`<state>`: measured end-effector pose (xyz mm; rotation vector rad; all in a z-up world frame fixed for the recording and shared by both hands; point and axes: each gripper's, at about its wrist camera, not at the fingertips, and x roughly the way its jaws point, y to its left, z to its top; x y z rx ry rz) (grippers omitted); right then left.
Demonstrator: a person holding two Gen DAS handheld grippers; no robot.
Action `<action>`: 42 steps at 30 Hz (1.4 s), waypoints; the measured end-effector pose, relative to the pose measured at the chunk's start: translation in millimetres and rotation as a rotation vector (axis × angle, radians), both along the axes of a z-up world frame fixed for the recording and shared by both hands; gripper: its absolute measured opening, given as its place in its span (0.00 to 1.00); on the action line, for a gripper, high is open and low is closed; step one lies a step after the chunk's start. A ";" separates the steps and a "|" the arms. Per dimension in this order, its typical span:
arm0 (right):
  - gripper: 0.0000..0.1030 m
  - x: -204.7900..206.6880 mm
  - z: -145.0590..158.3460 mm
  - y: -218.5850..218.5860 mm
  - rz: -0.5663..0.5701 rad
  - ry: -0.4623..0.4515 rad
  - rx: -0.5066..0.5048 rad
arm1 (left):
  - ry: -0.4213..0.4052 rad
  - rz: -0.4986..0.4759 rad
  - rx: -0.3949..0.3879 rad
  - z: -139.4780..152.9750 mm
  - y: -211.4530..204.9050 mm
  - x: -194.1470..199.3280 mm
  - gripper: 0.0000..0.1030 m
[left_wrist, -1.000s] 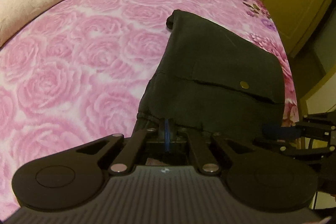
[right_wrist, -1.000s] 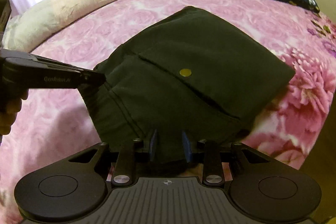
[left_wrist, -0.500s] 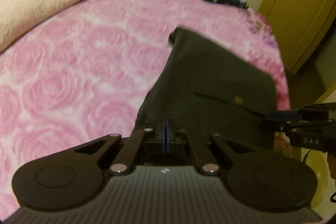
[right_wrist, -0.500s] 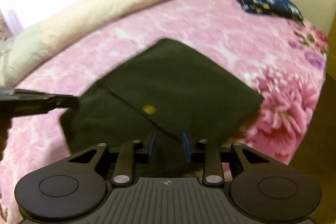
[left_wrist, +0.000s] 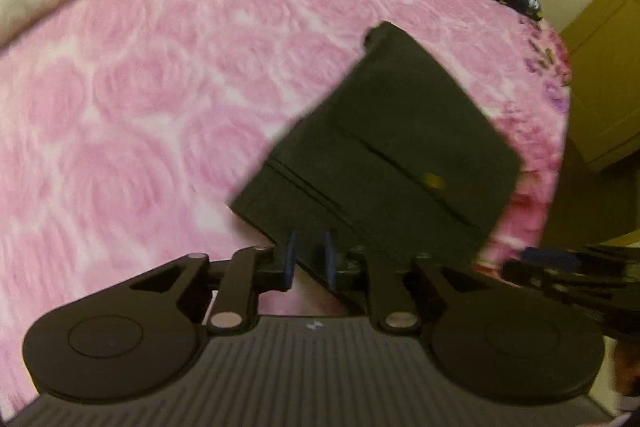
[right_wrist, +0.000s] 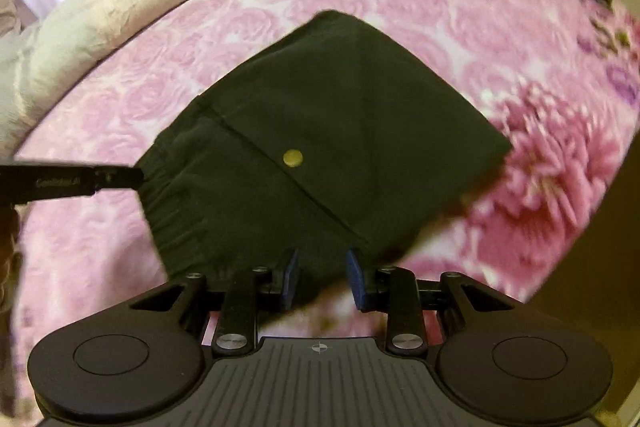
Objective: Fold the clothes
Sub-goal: 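Open the left tool and release the folded black trousers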
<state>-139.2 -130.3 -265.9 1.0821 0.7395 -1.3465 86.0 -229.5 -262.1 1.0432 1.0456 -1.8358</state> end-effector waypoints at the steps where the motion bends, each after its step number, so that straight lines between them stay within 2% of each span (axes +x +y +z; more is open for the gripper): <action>1: 0.44 -6.2 6.8 0.6 -0.006 -0.001 0.010 | -0.003 0.011 0.015 9.2 5.0 -2.0 0.18; 2: 0.72 -11.8 13.2 0.3 -0.008 0.000 0.019 | -0.018 0.021 0.023 16.6 9.1 -4.5 0.22; 3: 0.77 -14.1 21.4 -0.9 -0.007 0.002 0.020 | -0.037 0.032 0.029 24.0 13.2 -7.4 0.23; 7: 0.77 -25.4 44.8 -15.4 0.045 -0.019 0.021 | -0.116 0.105 0.041 45.0 23.2 -20.7 0.23; 12: 0.77 -29.0 59.1 -44.3 0.227 -0.032 0.056 | -0.195 0.288 0.055 65.6 30.8 -34.4 0.26; 16: 0.77 -36.3 69.0 -55.7 0.372 -0.015 0.052 | -0.214 0.414 0.052 81.5 40.1 -47.9 0.29; 21: 0.77 -49.3 75.3 -64.9 0.490 0.005 0.059 | -0.222 0.509 0.026 101.2 60.3 -67.0 0.30; 32: 0.77 -65.3 104.9 -68.7 0.538 0.026 0.007 | -0.260 0.595 -0.062 139.6 95.8 -62.4 0.33; 42: 0.77 -44.0 126.3 -30.8 0.522 0.025 -0.002 | -0.268 0.585 -0.123 172.1 132.6 -38.5 0.36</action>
